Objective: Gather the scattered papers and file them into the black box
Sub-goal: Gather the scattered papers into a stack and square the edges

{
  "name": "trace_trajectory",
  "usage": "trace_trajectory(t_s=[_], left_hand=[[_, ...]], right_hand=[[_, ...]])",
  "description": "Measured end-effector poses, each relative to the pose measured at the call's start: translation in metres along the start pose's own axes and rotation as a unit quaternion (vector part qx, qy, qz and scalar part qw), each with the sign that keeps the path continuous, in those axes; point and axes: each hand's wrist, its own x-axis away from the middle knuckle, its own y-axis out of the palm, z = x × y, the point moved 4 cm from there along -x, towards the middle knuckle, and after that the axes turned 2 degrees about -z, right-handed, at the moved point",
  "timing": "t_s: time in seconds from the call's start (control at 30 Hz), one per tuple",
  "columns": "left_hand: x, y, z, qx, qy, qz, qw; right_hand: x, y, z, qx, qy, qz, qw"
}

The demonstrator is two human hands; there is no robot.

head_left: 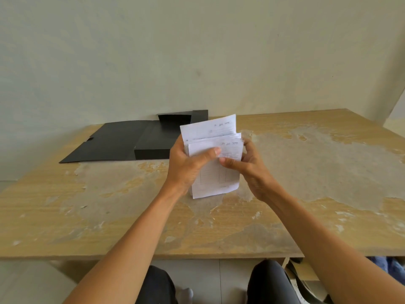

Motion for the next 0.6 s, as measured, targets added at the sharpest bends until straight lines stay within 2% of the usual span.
trace_trajectory(t_s=[0.3, 0.4, 0.47, 0.53, 0.6], left_hand=[[0.001, 0.000, -0.014, 0.029, -0.031, 0.018, 0.999], [-0.004, -0.009, -0.002, 0.047, -0.026, 0.029, 0.998], [-0.010, -0.025, 0.011, 0.039, -0.006, 0.044, 0.998], [-0.017, -0.042, 0.024, -0.059, 0.016, 0.015, 0.998], [-0.019, -0.044, 0.032, -0.134, -0.005, -0.067, 0.989]], right_hand=[[-0.001, 0.009, 0.012, 0.054, 0.023, -0.036, 0.998], [-0.008, 0.008, -0.016, 0.143, 0.006, -0.046, 0.989], [-0.015, 0.010, -0.045, 0.294, -0.021, -0.075, 0.953], [-0.024, 0.015, -0.067, 0.477, -0.039, -0.119, 0.870], [-0.029, 0.025, -0.077, 0.595, -0.034, -0.170, 0.785]])
